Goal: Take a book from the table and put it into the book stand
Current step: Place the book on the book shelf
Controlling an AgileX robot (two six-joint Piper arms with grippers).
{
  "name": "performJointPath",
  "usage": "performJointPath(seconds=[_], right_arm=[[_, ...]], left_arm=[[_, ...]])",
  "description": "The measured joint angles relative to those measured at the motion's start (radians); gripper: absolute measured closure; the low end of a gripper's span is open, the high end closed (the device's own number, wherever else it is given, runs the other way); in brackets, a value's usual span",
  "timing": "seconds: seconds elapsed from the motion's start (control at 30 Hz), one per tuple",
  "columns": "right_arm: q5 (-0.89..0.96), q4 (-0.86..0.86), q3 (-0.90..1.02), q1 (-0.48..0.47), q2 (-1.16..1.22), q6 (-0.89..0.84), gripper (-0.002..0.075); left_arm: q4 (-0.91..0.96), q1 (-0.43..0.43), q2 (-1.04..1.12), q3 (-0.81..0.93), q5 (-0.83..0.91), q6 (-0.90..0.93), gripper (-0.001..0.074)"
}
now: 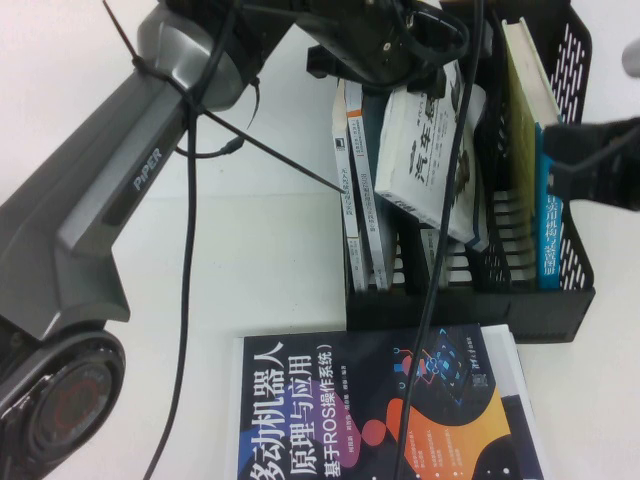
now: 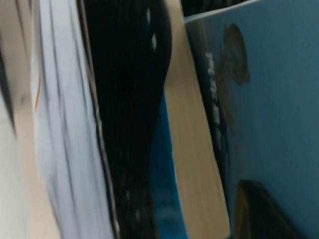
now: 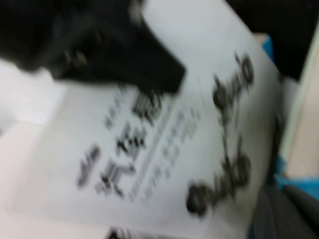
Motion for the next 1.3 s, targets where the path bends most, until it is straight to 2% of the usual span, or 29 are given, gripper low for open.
performJointPath(seconds=[0.47,0.83,0.9,1.03,1.13,1.2,1.3], right_arm=[[-0.052,-0.005,0.068,0.000,0.000,-0.004,0.0720],[-0.002,-0.018,0.068,0.000,0.000,-0.004,0.0720],[-0.002,-0.034,0.068,0.000,0.000,-0.006,0.0720],[0.023,-0.079,0.068,0.000,0.000,-0.006,0.0720],[0.051,-0.122,0.068,0.000,0.000,-0.008,0.0718],[0.069,-0.143,0.068,0.000,0.000,-0.008,0.0707],[0.093,-0.168,0.068,0.000,0.000,-0.010,0.0643]], left_arm=[[0.026,0.000,0.020,0.001,-0.043,0.078,0.0620],[-0.065,0.000,0.082,-0.004,-0.071,0.219,0.0613],[-0.079,0.000,0.089,-0.009,-0.095,0.234,0.0576],[-0.095,0.000,0.110,-0.009,-0.137,0.249,0.0380],[-0.106,0.000,0.112,-0.009,-0.158,0.249,0.0262],[-0.106,0.000,0.112,-0.009,-0.181,0.250,0.0228],[-0.088,0.000,0.112,-0.009,-0.205,0.253,0.0209]])
